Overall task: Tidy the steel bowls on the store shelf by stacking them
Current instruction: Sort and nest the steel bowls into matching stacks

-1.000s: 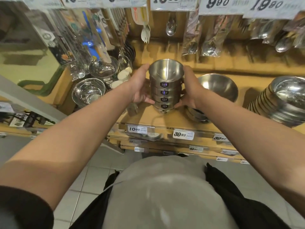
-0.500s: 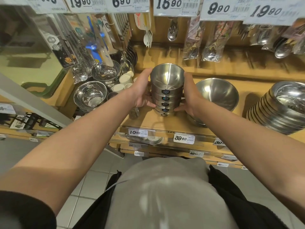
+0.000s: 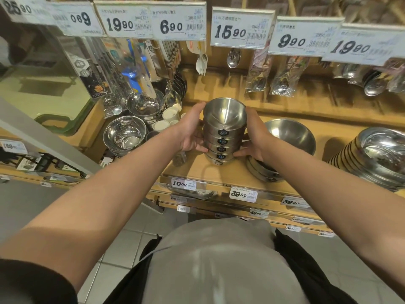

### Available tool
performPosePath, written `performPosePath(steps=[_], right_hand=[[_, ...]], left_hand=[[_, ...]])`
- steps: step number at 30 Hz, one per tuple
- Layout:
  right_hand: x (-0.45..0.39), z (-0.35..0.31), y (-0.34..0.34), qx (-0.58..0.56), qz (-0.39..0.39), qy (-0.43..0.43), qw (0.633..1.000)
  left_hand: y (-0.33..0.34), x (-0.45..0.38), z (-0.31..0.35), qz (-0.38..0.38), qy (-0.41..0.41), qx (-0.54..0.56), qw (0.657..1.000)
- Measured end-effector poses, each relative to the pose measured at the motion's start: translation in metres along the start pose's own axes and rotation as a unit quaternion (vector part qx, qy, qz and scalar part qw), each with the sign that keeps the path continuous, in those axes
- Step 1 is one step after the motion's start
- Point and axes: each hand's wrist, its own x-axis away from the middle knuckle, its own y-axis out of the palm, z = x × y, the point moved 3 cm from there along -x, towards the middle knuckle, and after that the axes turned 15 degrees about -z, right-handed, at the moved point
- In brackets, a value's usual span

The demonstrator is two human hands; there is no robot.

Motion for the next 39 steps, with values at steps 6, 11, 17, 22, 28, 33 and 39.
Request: performPosePath(steps=[6,11,17,22,28,33,39], right_hand=[[-0.002,-0.011,-0.013,0.043,0.009,-0.006,0.999],[-0.004,-0.020,-0.028,0.106,0.060,-0.004,0.993],[-0.001,-0.022,-0.037,0.146,0.078,-0.084,0.983],[-0.003,-0.024,-0.035,0.137,0.087,-0.103,0.981],[-0.005,-0.030,-0.036,0.158,0.114,-0.097,0.976],[-0.005,-0.032,-0.036,0.159,0.105,-0.095,0.977],[0.012,-0.036,-0.039,0.165,0.107,-0.103,0.975]], left_hand=[[-0.005,0.008,0.010,0.018,0.025,-0.061,0.998],[-0.009,0.014,0.022,0.095,0.066,-0.133,0.984],[-0.006,0.018,0.030,0.107,0.110,-0.144,0.977],[-0.009,0.018,0.030,0.122,0.117,-0.163,0.972],[-0.006,0.019,0.034,0.131,0.116,-0.171,0.970],[-0.004,0.022,0.034,0.132,0.115,-0.159,0.972],[-0.011,0.034,0.034,0.161,0.128,-0.206,0.957]])
